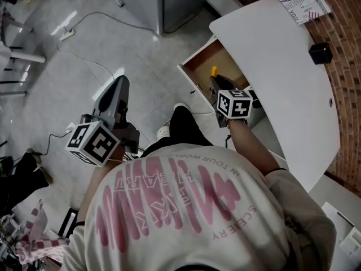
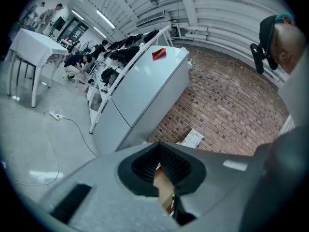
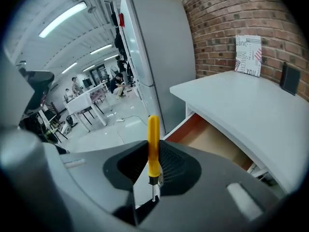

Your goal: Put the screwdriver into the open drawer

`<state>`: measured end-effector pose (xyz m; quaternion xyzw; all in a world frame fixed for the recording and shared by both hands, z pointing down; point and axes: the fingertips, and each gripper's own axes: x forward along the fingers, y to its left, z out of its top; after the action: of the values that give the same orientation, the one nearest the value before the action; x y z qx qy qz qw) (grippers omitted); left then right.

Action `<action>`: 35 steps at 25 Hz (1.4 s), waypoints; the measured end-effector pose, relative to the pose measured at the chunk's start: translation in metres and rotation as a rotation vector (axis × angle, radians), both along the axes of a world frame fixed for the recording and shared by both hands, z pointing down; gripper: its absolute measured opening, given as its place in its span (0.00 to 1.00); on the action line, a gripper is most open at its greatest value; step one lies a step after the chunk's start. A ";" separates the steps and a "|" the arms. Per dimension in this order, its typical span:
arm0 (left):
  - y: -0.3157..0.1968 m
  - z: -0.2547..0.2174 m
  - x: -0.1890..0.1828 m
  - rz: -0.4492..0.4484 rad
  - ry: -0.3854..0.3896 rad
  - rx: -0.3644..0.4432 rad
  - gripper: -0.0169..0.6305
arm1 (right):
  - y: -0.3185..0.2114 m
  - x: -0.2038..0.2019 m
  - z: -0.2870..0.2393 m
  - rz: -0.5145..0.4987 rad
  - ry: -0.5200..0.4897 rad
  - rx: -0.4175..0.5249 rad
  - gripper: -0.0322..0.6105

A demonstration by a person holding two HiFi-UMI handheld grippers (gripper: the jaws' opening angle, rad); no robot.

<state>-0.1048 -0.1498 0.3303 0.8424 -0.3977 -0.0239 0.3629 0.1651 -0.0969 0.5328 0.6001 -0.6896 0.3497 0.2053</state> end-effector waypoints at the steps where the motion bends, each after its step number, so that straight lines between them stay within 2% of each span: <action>1: -0.003 0.002 0.002 -0.007 -0.007 -0.006 0.03 | -0.003 0.001 0.007 -0.011 0.003 -0.016 0.17; 9: -0.023 0.015 0.006 -0.103 -0.061 -0.059 0.03 | -0.013 0.017 0.073 -0.138 0.059 -0.159 0.17; 15: -0.033 0.025 -0.004 -0.194 -0.101 -0.091 0.03 | -0.014 0.020 0.113 -0.199 0.051 -0.265 0.17; 22: -0.028 0.042 0.006 -0.235 -0.132 -0.141 0.03 | -0.007 0.022 0.154 -0.273 0.044 -0.394 0.17; 28: -0.026 0.061 0.006 -0.281 -0.169 -0.172 0.03 | -0.003 0.028 0.183 -0.349 0.043 -0.469 0.17; 35: -0.015 0.078 0.003 -0.331 -0.195 -0.220 0.03 | 0.002 0.039 0.203 -0.370 0.040 -0.563 0.17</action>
<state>-0.1019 -0.1645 0.4082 0.7192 -0.5641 0.0421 0.4034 0.2041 -0.0946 0.7357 0.3909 -0.6590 0.4715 0.4365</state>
